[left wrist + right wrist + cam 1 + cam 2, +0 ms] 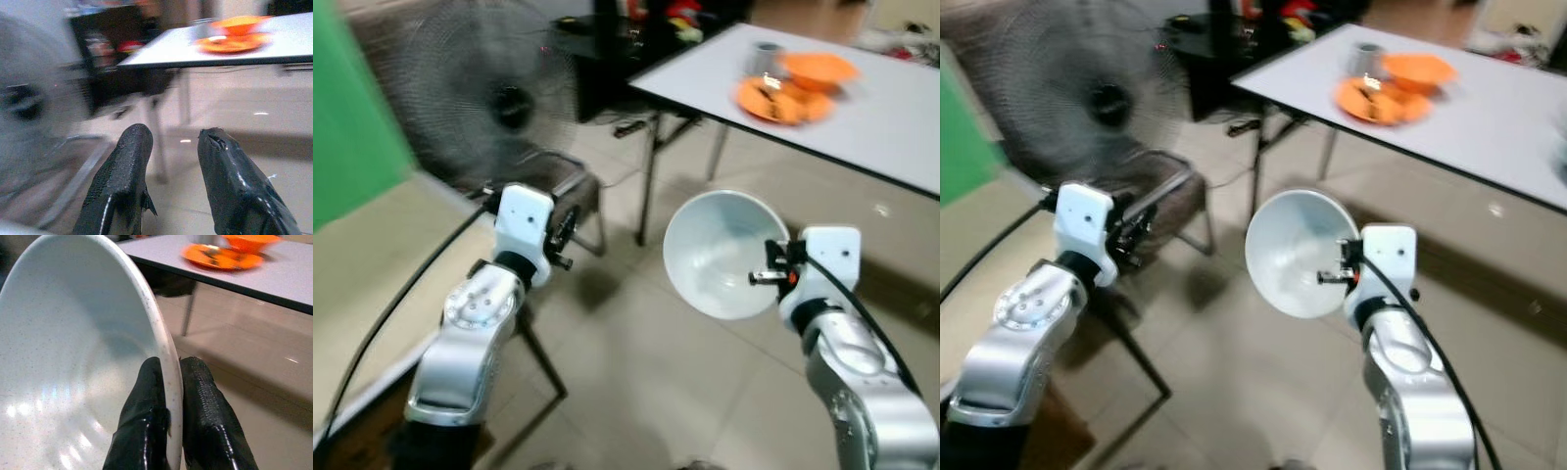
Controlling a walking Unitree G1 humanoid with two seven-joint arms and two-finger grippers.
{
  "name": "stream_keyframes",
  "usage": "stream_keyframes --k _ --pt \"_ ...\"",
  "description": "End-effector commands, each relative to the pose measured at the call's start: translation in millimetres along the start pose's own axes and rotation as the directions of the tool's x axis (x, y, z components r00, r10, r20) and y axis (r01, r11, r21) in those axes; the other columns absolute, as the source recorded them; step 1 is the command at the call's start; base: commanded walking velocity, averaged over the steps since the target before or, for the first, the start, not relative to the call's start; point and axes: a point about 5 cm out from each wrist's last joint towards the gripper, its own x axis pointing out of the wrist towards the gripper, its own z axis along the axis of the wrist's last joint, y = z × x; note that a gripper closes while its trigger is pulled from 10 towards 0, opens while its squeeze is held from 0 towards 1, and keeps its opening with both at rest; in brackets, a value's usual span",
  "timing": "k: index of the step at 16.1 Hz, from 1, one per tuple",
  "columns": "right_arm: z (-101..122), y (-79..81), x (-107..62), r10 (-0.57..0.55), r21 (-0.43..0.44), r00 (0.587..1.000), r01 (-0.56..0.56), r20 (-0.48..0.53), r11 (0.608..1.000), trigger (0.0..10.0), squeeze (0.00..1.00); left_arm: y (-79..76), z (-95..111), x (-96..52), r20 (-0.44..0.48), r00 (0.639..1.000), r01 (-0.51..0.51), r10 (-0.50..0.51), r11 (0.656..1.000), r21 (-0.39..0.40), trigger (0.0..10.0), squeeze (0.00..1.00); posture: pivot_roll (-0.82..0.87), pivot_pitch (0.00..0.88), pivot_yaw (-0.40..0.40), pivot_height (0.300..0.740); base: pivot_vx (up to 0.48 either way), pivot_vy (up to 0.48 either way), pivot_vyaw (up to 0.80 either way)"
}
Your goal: Setting the table
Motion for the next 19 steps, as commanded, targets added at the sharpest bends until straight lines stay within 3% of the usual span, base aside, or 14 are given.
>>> stream_keyframes --k 1,3,11,14,19 --pt "6.8 0.8 -1.4 0.007 0.012 0.999 -0.007 0.033 1.000 10.0 0.00 2.3 2.3 0.2 0.005 1.000 -0.004 0.004 1.000 0.021 10.0 0.00 0.02 0.000 0.026 0.740 0.000 -0.262 -0.71" --pt "6.7 1.2 -1.6 0.010 0.012 0.999 -0.010 0.033 1.000 10.0 0.00 2.3 1.8 0.3 0.002 1.000 -0.005 0.005 1.000 0.014 10.0 0.00 0.02 0.000 0.026 0.740 0.000 -0.133 -0.69" --pt "8.6 2.6 -0.5 0.010 -0.057 0.999 -0.007 0.053 0.998 10.0 0.00 2.6 2.9 1.9 0.018 1.000 -0.006 0.006 1.000 -0.015 10.0 0.00 0.02 0.000 0.026 0.740 0.000 0.000 0.00" --pt "8.5 3.1 -0.6 0.023 -0.018 0.998 -0.022 0.052 1.000 10.0 0.00 1.6 3.1 1.7 0.021 1.000 0.001 0.000 1.000 -0.025 10.0 0.00 0.02 0.000 0.023 0.740 0.000 0.000 0.00" --pt "9.0 2.4 -0.6 0.023 -0.002 0.998 -0.023 0.051 1.000 10.0 0.00 0.0 3.8 1.9 0.029 0.999 0.018 -0.016 0.999 -0.045 10.0 0.00 0.02 0.000 0.021 0.740 0.290 0.000 -0.70"
